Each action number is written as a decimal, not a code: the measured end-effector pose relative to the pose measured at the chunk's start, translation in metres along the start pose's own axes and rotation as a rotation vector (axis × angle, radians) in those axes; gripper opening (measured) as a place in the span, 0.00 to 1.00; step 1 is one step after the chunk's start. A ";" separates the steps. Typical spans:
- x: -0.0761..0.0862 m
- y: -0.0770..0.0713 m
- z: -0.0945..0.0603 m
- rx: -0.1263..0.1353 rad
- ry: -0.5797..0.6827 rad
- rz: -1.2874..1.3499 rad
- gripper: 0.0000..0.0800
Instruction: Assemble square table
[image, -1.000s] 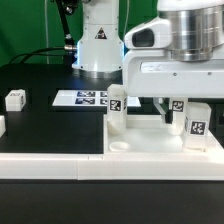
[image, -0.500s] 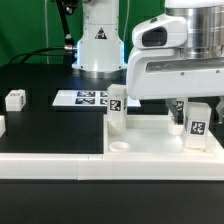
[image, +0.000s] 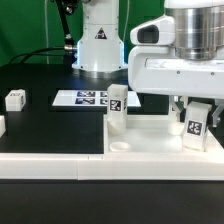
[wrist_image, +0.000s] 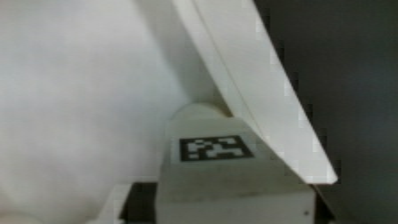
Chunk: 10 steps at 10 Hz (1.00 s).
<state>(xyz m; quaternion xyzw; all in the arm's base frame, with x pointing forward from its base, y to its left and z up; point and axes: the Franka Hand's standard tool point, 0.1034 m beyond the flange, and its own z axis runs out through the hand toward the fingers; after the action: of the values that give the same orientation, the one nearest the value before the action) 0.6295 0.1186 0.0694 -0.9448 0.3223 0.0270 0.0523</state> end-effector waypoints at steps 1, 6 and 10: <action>0.002 0.001 0.000 0.008 0.009 0.150 0.36; 0.003 0.001 0.002 0.084 -0.063 0.776 0.36; 0.003 0.002 0.003 0.098 -0.071 0.867 0.36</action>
Offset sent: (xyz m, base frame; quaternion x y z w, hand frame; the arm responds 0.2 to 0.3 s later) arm -0.0008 -0.0077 -0.0070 0.0613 -0.0326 0.4012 0.9133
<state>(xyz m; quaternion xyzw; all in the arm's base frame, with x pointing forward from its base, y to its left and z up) 0.6311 0.1156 0.0660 -0.7169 0.6882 0.0634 0.0919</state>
